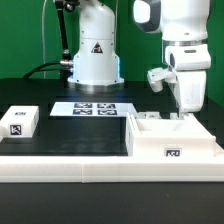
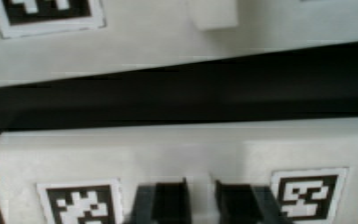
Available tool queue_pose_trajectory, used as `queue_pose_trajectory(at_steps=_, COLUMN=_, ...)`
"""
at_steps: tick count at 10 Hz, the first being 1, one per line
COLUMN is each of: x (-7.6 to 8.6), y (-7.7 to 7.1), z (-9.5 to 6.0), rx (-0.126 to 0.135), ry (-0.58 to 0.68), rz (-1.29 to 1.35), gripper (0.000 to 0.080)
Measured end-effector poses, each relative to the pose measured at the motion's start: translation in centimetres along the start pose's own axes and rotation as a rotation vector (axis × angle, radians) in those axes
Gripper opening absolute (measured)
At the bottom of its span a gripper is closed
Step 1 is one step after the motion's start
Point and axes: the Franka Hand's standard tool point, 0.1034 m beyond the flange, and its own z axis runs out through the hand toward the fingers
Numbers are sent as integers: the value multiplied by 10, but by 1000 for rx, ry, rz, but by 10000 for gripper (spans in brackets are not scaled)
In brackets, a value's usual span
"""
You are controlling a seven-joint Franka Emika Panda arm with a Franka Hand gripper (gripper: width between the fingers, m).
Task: Assemble cabinet
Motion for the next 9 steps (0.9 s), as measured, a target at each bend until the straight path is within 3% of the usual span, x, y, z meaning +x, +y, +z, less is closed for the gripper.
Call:
queue_pose_trajectory(at_steps=3, x=-3, y=1, z=-3, rx=6, ry=-7, rz=4, gripper=67)
queue_pose_trajectory(at_steps=4, x=-9, y=3, z=-18, rx=11, ry=-28, rz=12, gripper=67)
queue_pose_trajectory(at_steps=6, x=-13, y=7, z=-43, rx=-4, ry=-49, rz=7, gripper=68)
queue_pose_trajectory(at_steps=9, x=-38, y=14, z=-55, rx=4, ry=-65, rz=2, gripper=68)
